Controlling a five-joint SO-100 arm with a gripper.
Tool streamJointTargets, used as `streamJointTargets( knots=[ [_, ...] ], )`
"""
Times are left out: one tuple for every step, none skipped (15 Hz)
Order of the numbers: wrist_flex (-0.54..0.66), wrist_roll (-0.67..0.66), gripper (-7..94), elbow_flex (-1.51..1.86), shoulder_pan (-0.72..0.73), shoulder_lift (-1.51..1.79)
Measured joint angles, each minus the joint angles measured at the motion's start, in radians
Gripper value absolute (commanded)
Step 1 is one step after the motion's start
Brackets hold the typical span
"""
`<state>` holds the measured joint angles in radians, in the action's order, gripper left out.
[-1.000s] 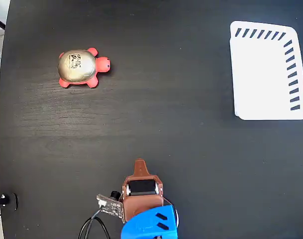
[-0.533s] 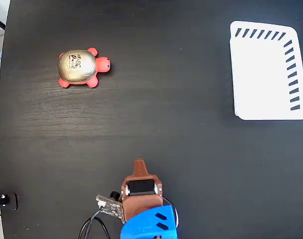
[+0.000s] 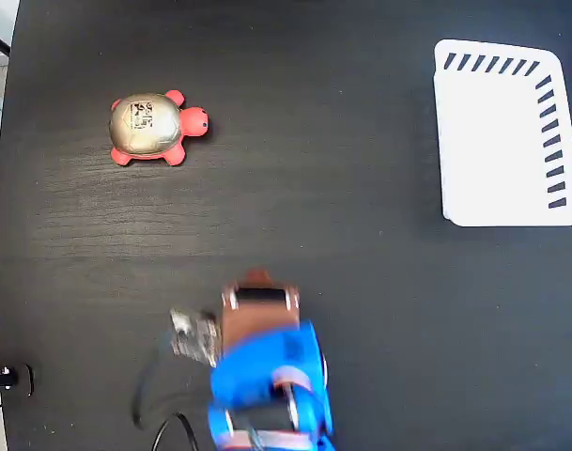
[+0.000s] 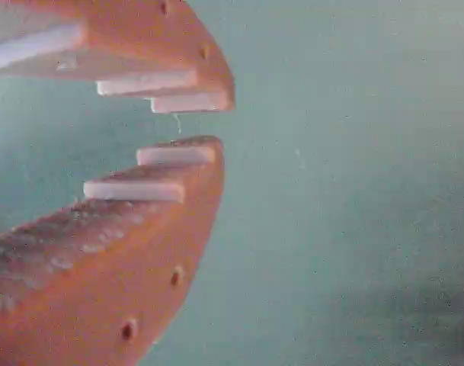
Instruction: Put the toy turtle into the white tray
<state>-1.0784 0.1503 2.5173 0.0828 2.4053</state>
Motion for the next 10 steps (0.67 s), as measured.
streamJointTargets(
  knots=[
    [-0.054,0.002,0,-0.146,0.014,-0.132],
    [-0.095,0.002,0,-0.273,0.020,-0.233],
    [-0.133,0.009,0,-0.388,0.028,-0.328],
    [-0.170,0.017,0,-0.494,0.038,-0.416],
    [-0.196,0.020,0,-0.595,0.049,-0.500],
    [-0.218,0.031,0,-0.695,0.057,-0.575],
    [-0.236,0.037,0,-0.790,0.069,-0.649],
    [-0.244,0.049,0,-0.873,0.081,-0.724],
    [-0.256,0.054,0,-0.942,0.092,-0.792],
    [-0.285,0.054,0,-1.028,0.115,-0.874]
  ],
)
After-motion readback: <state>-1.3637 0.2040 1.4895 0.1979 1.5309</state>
